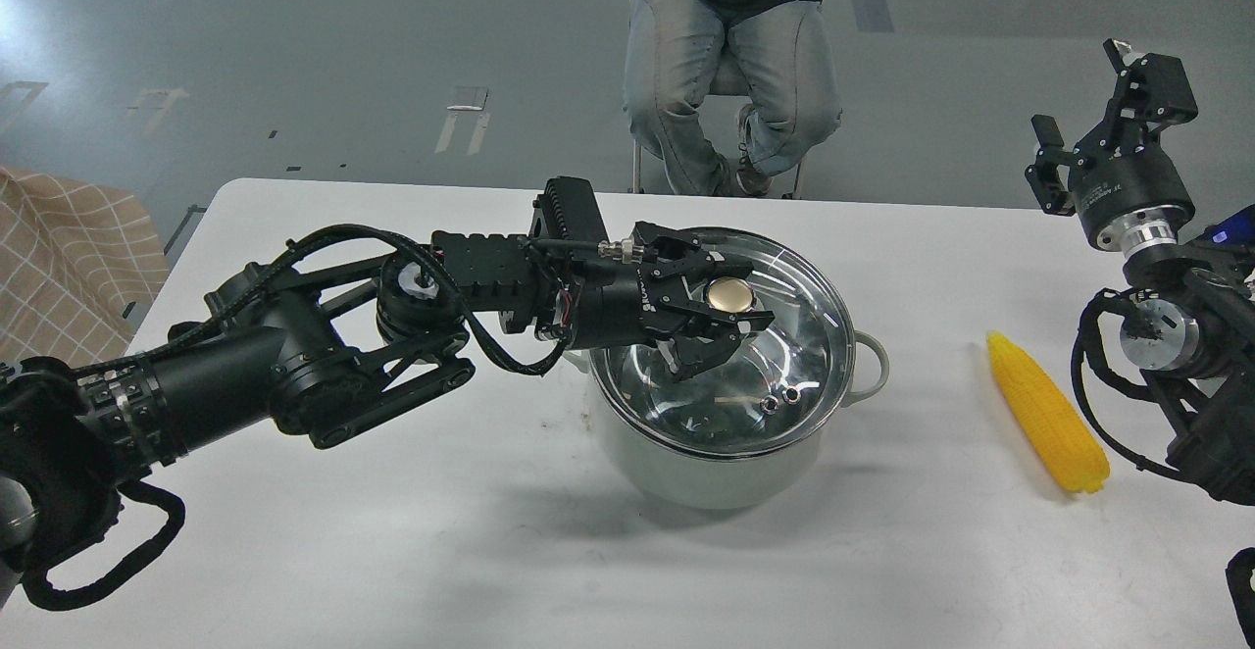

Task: Open pot and put corn in
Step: 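Lift the glass lid off the pot with the left gripper, then lower the glass lid onto the table beside the pot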

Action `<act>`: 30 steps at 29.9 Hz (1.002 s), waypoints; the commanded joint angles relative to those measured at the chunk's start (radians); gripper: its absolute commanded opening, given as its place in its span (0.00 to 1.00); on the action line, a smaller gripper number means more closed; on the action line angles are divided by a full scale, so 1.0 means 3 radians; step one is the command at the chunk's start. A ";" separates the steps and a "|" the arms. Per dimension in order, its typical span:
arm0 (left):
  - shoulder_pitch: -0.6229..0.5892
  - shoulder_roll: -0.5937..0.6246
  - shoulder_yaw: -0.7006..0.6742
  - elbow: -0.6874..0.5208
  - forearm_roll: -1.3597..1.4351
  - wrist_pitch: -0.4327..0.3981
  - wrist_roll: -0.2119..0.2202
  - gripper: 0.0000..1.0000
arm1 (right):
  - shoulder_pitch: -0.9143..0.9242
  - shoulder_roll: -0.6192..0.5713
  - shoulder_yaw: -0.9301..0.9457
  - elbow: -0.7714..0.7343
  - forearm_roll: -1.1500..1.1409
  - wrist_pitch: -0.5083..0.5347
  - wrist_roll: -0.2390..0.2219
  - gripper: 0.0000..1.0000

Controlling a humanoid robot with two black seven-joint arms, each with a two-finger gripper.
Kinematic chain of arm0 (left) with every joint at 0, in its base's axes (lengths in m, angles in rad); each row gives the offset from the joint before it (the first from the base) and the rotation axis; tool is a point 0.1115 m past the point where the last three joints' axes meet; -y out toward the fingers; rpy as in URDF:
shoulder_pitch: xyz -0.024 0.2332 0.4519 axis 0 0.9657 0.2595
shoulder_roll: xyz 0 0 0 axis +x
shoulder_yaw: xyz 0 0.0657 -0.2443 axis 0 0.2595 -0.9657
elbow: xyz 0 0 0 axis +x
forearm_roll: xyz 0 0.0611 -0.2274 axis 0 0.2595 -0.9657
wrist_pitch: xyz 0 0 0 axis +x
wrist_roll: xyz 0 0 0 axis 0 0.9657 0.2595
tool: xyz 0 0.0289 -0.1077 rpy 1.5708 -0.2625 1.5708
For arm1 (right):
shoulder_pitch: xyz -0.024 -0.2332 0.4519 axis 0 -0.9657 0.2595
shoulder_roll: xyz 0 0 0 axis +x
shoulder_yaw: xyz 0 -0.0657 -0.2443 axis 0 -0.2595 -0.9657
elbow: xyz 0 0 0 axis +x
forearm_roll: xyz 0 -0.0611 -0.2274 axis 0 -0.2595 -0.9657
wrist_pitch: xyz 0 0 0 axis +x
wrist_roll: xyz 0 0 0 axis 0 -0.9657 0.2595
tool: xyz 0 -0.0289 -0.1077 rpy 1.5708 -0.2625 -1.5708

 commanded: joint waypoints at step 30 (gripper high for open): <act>0.0810 0.2395 -0.0015 -0.0290 -0.0801 0.1305 -0.0201 0.03 | -0.0063 -0.0010 0.0000 0.0004 -0.0002 0.0003 0.0000 1.00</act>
